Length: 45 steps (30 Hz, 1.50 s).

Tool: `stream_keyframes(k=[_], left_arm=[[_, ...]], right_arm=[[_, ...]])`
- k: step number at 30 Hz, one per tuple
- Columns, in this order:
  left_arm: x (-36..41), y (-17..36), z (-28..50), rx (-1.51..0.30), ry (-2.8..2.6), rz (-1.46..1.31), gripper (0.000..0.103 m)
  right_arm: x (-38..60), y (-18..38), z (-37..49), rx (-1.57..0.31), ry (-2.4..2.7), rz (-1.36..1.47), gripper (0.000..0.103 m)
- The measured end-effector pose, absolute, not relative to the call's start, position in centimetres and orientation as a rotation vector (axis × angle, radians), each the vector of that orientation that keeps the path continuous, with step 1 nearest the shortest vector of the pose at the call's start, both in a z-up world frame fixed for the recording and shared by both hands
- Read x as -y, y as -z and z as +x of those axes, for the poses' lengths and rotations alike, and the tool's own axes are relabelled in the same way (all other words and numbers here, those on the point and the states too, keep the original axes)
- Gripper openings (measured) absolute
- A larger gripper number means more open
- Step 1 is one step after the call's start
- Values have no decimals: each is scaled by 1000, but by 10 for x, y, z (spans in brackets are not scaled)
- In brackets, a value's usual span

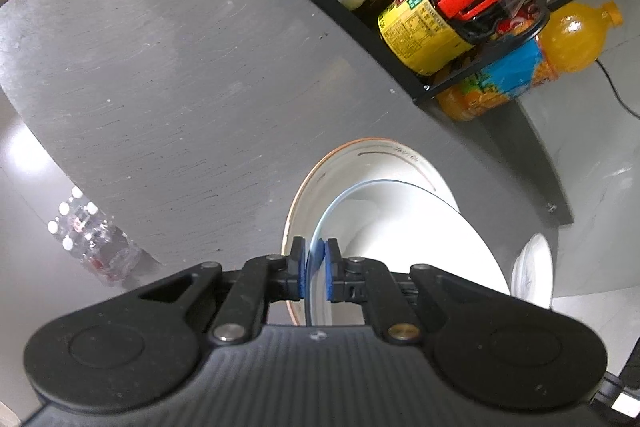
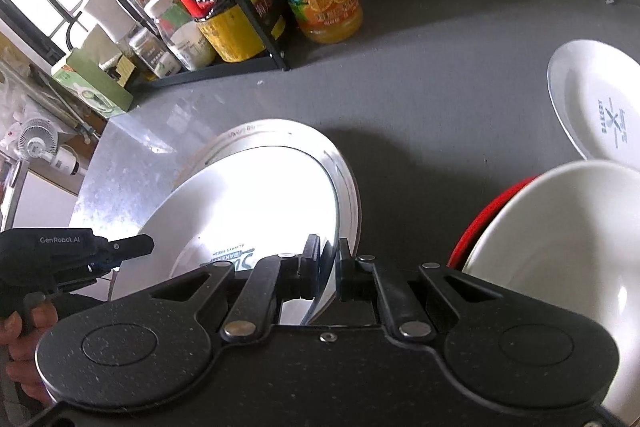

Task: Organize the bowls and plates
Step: 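Lift the Sweet plate with both grippers and carry it over the flower plate, then lower the Sweet plate onto the flower plate and open both grippers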

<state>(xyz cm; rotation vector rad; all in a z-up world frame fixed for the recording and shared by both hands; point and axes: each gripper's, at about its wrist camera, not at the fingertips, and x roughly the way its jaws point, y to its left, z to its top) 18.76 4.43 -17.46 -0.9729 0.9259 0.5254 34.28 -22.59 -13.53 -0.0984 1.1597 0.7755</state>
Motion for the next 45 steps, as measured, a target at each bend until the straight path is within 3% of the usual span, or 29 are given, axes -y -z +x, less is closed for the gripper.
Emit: stream_keyframes(k=[30, 45], left_arm=[[-30, 194, 229, -1015, -531, -771, 13], [-44, 197, 238, -1050, -541, -875, 19]], right_arm=[[191, 157, 361, -1142, -677, -313, 14], [175, 160, 374, -1124, -693, -334, 15]])
